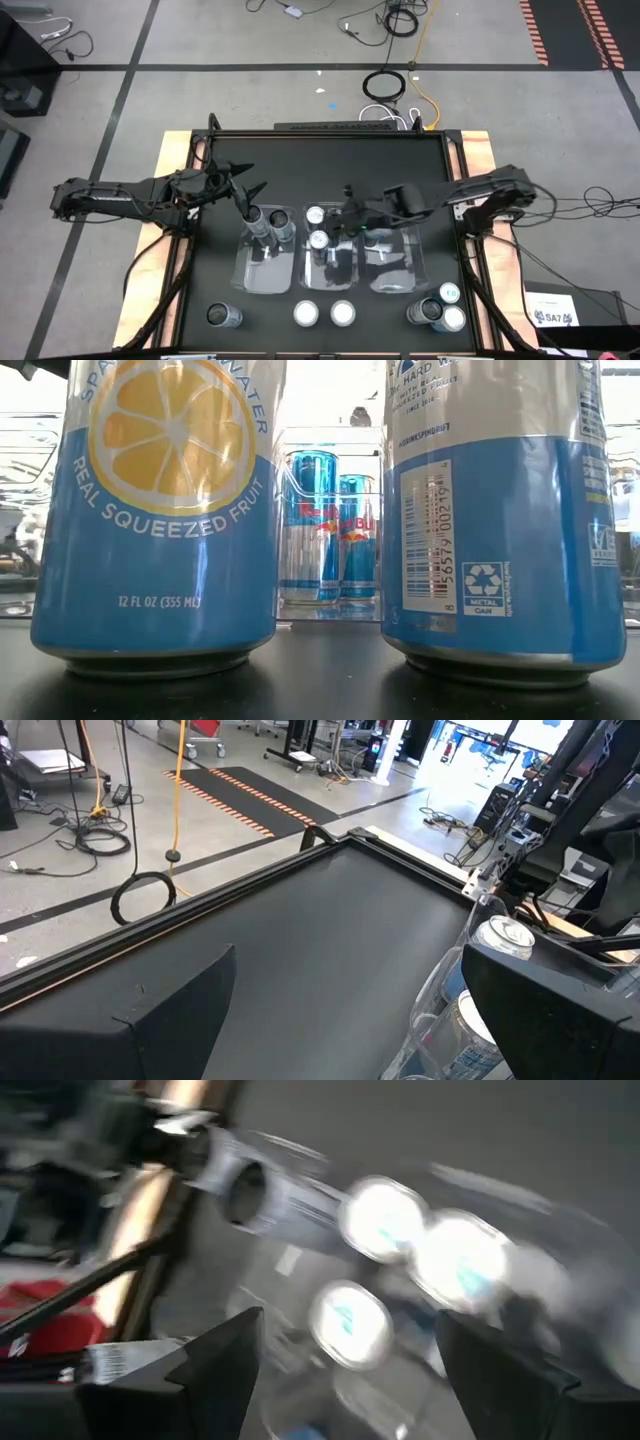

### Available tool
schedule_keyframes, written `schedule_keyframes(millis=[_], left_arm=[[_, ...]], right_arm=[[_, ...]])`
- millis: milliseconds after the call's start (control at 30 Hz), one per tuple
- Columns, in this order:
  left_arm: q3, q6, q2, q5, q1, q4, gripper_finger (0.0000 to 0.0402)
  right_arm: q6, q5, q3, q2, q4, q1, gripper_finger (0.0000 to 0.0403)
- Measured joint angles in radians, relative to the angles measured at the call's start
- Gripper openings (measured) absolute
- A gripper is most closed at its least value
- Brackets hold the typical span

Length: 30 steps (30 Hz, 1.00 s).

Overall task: Sort soda cans
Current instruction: Put the blue soda can into the middle transparent bin

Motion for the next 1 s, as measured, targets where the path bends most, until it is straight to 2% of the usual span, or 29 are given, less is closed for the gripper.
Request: schedule_keyframes(millis=[133,267,433,567,700,800,1000], left_arm=[[0.0,0.0,0.0,0.0,0.0,0.0,0.0397],[0.0,0.0,0.0,0.0,0.0,-0.002,0.0397],[0.0,0.022,0.0,0.0,0.0,-0.003,0.0397],[0.0,0.089,0.0,0.0,0.0,-0.003,0.0397],[0.0,0.139,0.0,0.0,0.0,-0.003,0.0397],[-0.001,0.133,0.0,0.0,0.0,-0.003,0.0397],[-0.001,0.132,0.0,0.0,0.0,-0.002,0.0397]], right_arm=[[0.283,-0.011,0.0,-0.048,-0.261,0.072,0.0273],[0.605,-0.095,0.0,-0.063,-0.502,0.186,0.0257],[0.938,-0.171,0.0,-0.054,-0.675,0.369,0.0243],[0.992,-0.264,0.0,-0.05,-0.687,0.454,0.024],[0.986,-0.273,0.0,-0.05,-0.706,0.488,0.024],[0.965,-0.321,0.0,-0.049,-0.716,0.512,0.024],[0.94,-0.273,-0.002,-0.049,-0.716,0.581,0.024]])
